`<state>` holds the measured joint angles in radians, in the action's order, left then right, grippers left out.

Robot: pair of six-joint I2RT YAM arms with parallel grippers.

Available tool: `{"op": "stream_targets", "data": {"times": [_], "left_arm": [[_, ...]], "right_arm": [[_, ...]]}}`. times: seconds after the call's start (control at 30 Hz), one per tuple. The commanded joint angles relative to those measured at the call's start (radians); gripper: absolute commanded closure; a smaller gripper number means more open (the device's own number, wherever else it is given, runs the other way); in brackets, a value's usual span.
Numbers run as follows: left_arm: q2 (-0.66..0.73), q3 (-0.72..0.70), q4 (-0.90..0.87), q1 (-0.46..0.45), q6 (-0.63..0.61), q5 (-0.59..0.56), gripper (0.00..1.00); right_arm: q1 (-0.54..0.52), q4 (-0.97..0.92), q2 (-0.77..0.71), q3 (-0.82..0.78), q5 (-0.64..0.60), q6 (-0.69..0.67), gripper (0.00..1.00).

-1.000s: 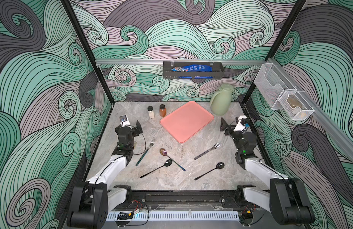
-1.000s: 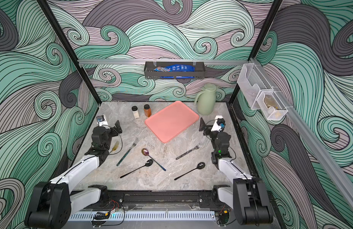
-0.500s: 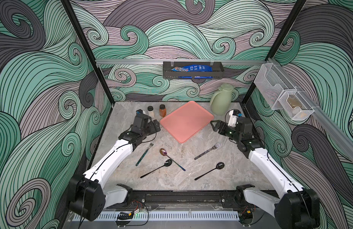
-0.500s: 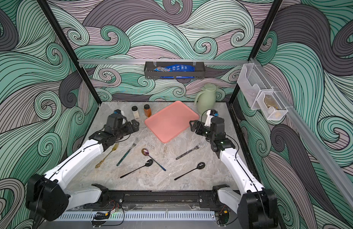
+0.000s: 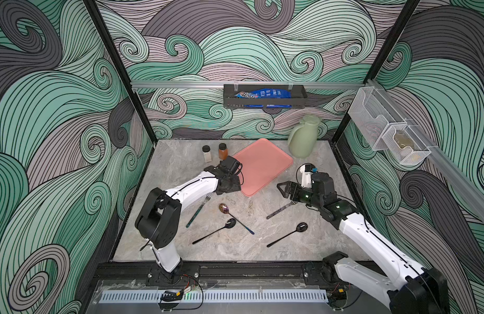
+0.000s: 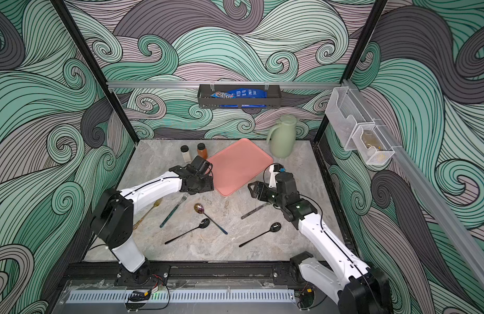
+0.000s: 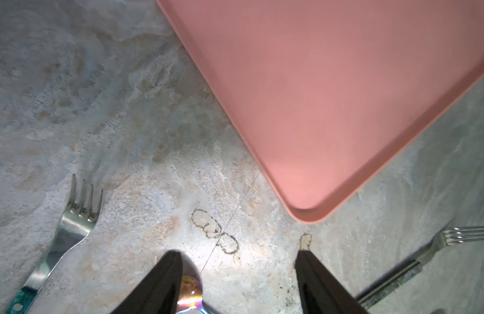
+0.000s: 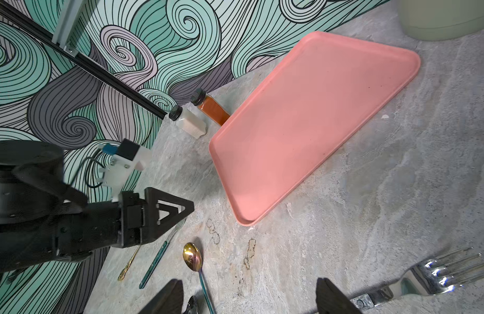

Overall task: Set the spoon and fork side by side
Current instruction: Adjust the tray at the center of the board.

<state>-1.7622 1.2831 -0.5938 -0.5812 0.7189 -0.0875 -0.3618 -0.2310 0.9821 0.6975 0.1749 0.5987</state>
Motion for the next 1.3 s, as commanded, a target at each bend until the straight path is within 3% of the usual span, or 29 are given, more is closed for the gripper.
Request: {"op": "stream_targets", "data": {"times": [0.0,0.13,0.43,0.6,0.9,1.27], "left_arm": [[-0.049,0.088,-0.063,0.000,0.027,-0.026,0.30],[-0.114,0.143,-0.064,0.000,0.029,-0.024,0.33],[-0.278,0.279,-0.091,0.002,0.016,-0.023,0.52],[-0.342,0.312,-0.121,0.003,0.011,-0.034,0.56],[-0.351,0.279,-0.108,0.002,0.000,-0.007,0.73],[-0.241,0.110,-0.071,0.003,-0.063,0.001,0.90]], "right_arm": [[-0.006,-0.001,-0.031,-0.020,-0.032,-0.006,0.19],[-0.006,0.026,-0.031,-0.038,-0.029,-0.009,0.18],[-0.006,0.028,0.010,-0.028,-0.004,-0.007,0.20],[-0.006,0.020,0.024,-0.019,-0.002,-0.010,0.20],[-0.005,-0.014,0.018,-0.001,-0.010,-0.018,0.21],[-0.004,-0.035,-0.052,-0.017,-0.037,-0.019,0.21]]}}
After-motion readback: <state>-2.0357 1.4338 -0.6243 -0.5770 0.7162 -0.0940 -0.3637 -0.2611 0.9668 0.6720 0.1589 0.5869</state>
